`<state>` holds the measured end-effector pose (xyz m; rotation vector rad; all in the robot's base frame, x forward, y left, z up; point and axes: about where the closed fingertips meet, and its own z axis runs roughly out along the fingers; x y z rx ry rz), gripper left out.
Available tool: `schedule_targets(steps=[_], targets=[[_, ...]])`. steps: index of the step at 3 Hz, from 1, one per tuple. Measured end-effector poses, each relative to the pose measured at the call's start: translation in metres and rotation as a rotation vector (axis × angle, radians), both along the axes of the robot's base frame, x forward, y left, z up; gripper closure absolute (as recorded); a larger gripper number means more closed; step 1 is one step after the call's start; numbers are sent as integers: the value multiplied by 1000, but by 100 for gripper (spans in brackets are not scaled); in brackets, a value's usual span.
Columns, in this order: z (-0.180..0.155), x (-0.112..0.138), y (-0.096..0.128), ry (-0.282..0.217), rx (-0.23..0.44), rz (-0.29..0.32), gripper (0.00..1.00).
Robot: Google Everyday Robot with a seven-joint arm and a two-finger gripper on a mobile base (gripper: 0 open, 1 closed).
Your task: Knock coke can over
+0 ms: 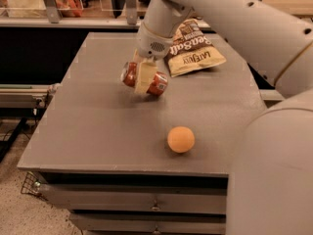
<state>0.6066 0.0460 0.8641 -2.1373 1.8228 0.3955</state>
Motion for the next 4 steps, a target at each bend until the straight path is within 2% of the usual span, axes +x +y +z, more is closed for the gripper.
schedule_targets(steps=[1, 2, 3, 4], targets=[[-14, -14, 14, 31, -63, 74, 58], [-24, -23, 28, 49, -76, 115, 35], [-28, -28, 36, 51, -68, 115, 12], [-29, -32, 36, 45, -53, 89, 0]])
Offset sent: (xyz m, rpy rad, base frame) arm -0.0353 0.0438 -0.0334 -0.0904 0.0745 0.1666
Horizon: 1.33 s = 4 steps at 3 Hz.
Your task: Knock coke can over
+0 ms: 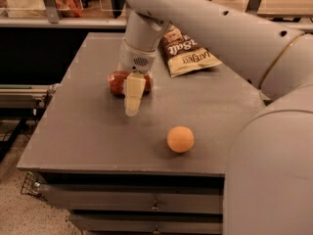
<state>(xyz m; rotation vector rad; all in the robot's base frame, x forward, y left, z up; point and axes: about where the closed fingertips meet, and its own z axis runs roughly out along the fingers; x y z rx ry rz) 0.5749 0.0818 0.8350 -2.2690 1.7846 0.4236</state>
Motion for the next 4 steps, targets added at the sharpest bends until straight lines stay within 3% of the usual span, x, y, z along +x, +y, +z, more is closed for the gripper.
schedule_targets(steps=[2, 3, 4], targets=[[11, 2, -20, -28, 15, -66, 0], [24, 15, -46, -44, 108, -153, 0], [38, 32, -87, -49, 288, -279, 0]])
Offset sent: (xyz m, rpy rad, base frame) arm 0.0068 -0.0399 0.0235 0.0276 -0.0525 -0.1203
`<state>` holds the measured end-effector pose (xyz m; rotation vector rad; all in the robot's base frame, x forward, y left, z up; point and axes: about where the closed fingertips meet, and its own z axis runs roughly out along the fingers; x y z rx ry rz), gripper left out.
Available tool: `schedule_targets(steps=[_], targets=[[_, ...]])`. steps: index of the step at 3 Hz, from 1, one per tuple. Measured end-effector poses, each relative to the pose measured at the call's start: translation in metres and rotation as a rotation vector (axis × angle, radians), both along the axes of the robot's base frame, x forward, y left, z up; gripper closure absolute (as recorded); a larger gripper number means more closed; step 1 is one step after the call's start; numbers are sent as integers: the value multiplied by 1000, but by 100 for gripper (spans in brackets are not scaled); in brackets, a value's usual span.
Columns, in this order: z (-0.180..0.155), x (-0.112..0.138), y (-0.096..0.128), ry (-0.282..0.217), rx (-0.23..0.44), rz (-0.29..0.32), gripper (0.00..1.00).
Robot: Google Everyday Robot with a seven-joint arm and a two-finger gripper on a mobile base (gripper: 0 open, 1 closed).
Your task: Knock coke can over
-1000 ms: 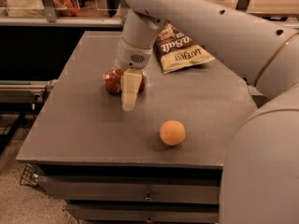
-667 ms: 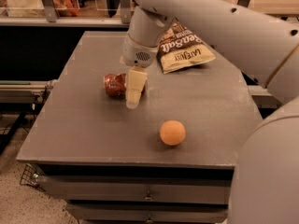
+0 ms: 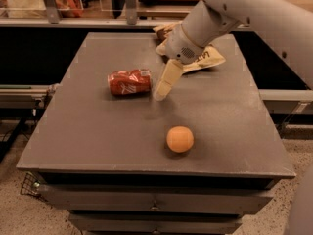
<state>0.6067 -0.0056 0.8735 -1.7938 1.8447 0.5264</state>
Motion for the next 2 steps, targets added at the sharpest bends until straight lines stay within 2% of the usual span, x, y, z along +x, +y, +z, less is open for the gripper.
schedule_targets(steps=[1, 2], targets=[[19, 8, -53, -31, 181, -135, 0], [25, 4, -82, -33, 226, -197, 0]])
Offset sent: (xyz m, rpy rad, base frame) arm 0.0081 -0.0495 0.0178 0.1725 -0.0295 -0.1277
